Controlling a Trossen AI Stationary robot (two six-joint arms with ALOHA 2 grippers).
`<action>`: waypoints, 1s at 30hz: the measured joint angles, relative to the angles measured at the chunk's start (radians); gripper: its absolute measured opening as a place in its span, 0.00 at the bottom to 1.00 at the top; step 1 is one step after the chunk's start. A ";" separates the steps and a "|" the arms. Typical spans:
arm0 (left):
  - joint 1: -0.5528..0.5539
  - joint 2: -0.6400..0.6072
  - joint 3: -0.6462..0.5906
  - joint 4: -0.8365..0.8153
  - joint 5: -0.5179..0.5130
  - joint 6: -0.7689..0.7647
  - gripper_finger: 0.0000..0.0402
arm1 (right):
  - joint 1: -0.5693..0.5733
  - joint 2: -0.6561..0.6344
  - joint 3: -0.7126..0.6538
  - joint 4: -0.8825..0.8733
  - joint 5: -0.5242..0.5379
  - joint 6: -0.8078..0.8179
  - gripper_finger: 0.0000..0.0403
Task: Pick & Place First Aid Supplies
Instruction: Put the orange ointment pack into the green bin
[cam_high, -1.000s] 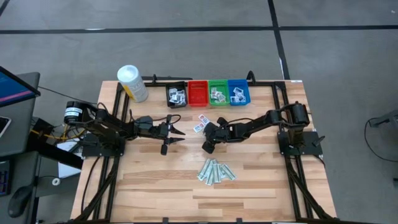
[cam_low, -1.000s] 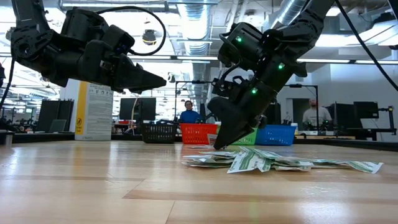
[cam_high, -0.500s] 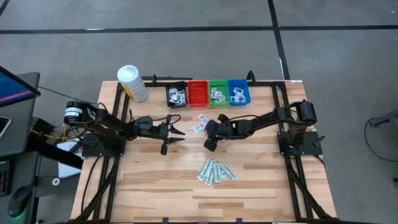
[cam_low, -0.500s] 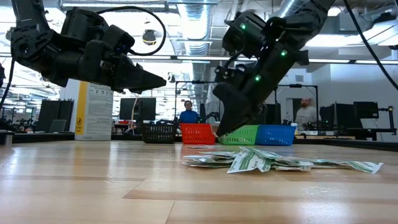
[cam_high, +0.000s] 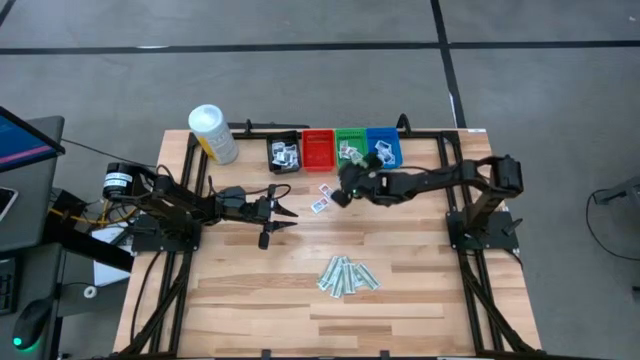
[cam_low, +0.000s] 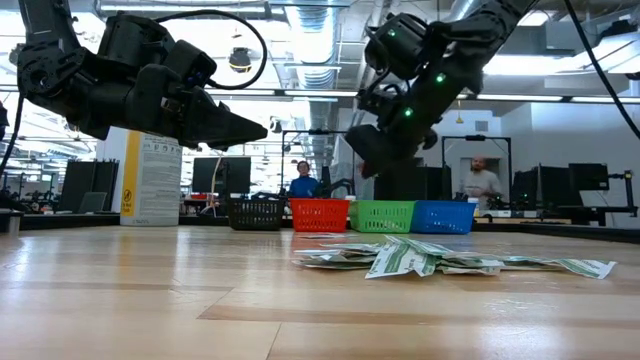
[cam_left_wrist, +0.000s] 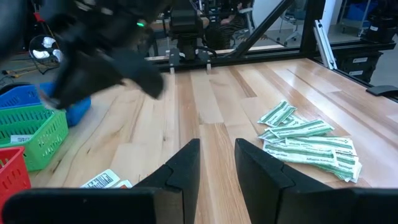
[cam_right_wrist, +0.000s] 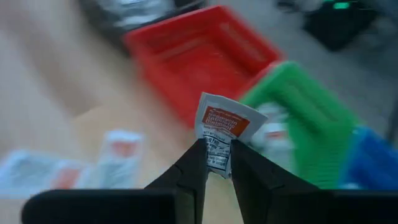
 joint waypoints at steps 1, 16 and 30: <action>0.000 0.000 0.000 0.000 0.000 0.000 0.25 | -0.016 -0.004 0.000 0.001 0.027 0.000 0.15; 0.000 0.000 0.000 0.000 0.000 0.000 0.25 | -0.179 0.053 0.002 0.080 0.061 0.047 0.15; 0.000 0.000 0.000 0.000 0.000 0.000 0.25 | -0.148 0.053 0.002 0.024 0.217 0.128 0.15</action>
